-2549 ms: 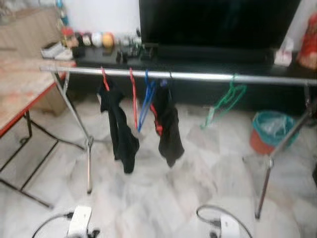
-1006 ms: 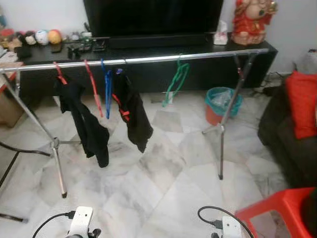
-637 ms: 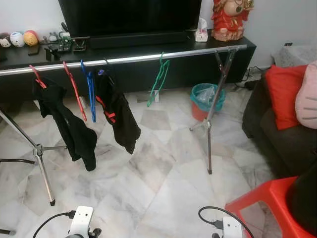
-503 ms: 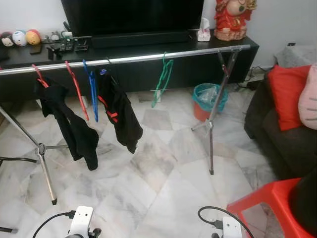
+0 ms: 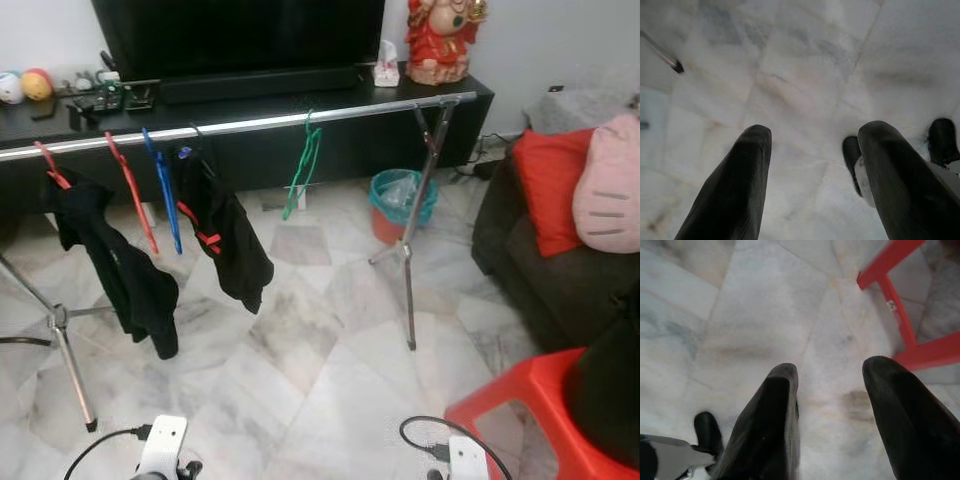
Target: Hang hanger
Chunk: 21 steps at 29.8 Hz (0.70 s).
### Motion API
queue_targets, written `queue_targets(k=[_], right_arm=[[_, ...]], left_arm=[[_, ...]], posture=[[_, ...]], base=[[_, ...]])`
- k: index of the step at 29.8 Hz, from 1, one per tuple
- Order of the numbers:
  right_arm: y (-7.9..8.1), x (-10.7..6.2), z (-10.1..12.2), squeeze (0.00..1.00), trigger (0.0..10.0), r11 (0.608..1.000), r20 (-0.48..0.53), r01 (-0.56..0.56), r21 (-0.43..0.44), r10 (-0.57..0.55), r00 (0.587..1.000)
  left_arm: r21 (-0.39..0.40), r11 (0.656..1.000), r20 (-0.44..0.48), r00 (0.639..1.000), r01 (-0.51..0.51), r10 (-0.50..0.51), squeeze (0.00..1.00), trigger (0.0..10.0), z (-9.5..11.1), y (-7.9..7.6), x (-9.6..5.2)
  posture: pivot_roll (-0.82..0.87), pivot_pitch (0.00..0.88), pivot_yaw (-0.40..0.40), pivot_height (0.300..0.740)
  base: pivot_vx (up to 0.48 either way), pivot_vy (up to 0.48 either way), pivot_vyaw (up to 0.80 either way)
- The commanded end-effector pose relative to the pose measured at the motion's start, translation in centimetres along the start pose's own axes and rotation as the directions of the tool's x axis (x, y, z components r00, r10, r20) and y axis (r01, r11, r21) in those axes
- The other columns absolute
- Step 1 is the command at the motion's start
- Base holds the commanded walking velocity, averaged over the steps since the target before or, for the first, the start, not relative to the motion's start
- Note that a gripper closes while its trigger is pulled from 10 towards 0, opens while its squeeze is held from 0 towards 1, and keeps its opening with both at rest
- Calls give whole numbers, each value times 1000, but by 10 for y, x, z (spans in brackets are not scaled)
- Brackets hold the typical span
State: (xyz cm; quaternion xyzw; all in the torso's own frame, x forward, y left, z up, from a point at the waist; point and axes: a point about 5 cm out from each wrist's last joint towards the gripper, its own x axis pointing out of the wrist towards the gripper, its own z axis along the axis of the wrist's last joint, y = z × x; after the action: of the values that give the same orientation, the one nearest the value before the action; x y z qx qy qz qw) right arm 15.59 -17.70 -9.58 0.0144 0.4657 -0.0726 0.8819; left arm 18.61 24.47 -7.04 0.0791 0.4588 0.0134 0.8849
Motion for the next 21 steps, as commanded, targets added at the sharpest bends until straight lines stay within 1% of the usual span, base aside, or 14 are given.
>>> queue_targets(k=[1, 17, 21], right_arm=[[-7, 0, -2, 0, 10000, 1000, -9, 20, -1, -20, 1000], [-9, -1, -3, 0, 10000, 1000, -12, 22, 0, -22, 1000], [-9, -1, -3, 0, 10000, 1000, -11, 23, 3, -23, 1000]], left_arm=[[13, 1000, -7, 1000, 13, -13, 0, 10000, 0, -6, 1], [11, 1000, -6, 1000, 12, -12, 0, 10000, 0, -6, 1], [-5, 1000, -3, 1000, 12, -12, 0, 10000, 0, -6, 1]], posture=[[28, 7, 27, 740], [27, 13, 26, 740], [28, 15, 26, 740]], base=[[0, 0, -756], [0, 0, -752], [0, 0, -750]])
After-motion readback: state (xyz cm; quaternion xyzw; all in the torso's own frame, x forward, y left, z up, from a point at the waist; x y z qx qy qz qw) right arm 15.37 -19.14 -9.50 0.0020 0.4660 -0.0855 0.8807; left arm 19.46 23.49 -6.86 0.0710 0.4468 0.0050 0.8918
